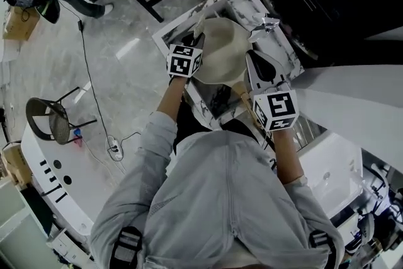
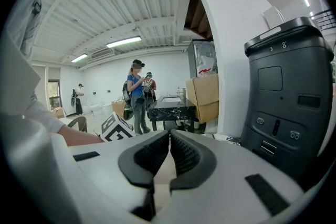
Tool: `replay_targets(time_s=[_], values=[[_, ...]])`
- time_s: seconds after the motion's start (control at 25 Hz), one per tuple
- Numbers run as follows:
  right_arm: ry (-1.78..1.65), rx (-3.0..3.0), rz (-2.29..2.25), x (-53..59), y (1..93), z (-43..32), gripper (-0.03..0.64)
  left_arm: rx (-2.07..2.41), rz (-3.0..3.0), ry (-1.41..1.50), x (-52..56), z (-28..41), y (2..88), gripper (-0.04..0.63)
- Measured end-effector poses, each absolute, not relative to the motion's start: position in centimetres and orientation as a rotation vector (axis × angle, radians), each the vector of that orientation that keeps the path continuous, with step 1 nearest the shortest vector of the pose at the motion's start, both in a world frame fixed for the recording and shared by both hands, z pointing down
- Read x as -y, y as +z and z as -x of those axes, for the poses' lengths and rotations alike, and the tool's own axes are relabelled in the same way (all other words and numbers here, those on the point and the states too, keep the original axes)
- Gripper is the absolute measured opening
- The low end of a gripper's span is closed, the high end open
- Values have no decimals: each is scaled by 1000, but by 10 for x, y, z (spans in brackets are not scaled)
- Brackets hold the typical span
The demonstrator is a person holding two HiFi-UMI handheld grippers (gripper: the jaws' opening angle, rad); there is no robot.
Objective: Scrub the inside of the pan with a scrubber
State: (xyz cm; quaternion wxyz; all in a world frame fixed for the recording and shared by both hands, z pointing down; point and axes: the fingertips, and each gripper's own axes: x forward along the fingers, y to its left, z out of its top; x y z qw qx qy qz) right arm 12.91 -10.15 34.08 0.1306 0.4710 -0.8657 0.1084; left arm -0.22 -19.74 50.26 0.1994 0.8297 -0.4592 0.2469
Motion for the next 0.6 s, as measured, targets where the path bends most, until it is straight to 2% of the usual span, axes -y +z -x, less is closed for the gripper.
replay_targets(time_s=[0.6], values=[[434,2467,-1328,125,406,-116,35,1206,-2213,793,235,-12,593,66]])
